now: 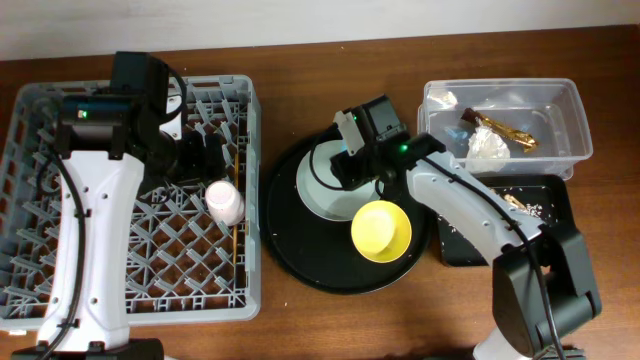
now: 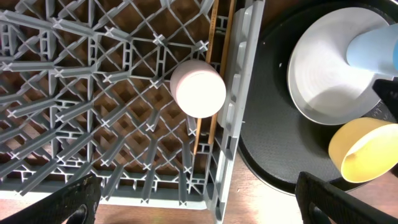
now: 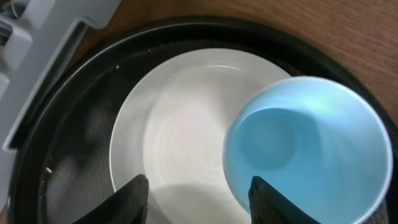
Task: Sort waste into correct bins and load items into the dishwasher rack
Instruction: 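Grasp the blue cup on the white plate with the right gripper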
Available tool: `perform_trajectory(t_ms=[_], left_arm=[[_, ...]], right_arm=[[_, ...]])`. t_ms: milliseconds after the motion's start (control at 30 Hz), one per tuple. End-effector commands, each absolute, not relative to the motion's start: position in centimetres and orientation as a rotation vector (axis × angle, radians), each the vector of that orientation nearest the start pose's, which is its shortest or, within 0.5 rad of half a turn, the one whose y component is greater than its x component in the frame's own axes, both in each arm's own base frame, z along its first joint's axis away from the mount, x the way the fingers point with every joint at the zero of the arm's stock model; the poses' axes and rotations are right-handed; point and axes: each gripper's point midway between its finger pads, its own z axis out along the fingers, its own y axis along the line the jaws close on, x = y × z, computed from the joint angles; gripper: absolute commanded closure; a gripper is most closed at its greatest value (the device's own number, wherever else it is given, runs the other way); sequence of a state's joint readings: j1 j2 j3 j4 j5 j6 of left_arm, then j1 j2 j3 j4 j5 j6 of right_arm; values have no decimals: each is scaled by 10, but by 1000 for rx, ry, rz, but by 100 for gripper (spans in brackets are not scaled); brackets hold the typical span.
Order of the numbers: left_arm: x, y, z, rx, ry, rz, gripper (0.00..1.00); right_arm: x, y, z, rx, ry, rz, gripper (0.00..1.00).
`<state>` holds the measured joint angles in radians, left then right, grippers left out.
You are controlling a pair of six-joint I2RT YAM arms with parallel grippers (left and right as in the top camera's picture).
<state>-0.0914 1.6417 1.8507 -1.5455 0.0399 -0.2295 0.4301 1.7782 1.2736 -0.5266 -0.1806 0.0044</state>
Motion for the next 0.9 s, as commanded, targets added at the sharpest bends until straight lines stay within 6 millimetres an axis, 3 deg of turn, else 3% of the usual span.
perform_trajectory(t_ms=[0,67,100,133,167,400,500,567,633,667,700,767,800,833,867], left_arm=[[323,-34,254,-197,2880,-103,1],[323,-34,254,-197,2880,-103,1],[323,-34,254,-197,2880,-103,1],[323,-34,254,-197,2880,-103,1],[323,-34,254,-197,2880,-102,1],[324,-35,255,-197,2873,-104,1],[324,-35,255,-197,2873,-104,1],[324,-35,255,-197,2873,-104,1],[323,-34,255,-197,2877,-104,1],[323,-34,255,-197,2878,-103,1],[324,-34,255,-197,2876,-104,1],[323,-46,255,-179,2882,-200,1],[322,-59,257,-110,2881,-301,1],[321,-86,265,67,2844,-515,1],[314,-127,286,362,2703,-857,1]], right_arm=[[388,212,88,-611,2549,367,47],[397,204,89,-584,2527,292,47],[398,204,89,-581,2521,286,52],[398,204,89,-581,2521,287,61],[397,204,87,-583,2531,285,81],[397,198,64,-582,2584,236,82],[404,201,74,-572,2546,243,96],[413,206,102,-564,2486,264,96],[417,212,142,-561,2423,299,96],[416,215,171,-563,2382,330,96],[411,219,217,-569,2315,386,96],[390,225,274,-584,2244,550,96],[381,226,290,-593,2224,623,96],[360,230,317,-643,2175,783,96],[337,231,343,-696,2100,966,96]])
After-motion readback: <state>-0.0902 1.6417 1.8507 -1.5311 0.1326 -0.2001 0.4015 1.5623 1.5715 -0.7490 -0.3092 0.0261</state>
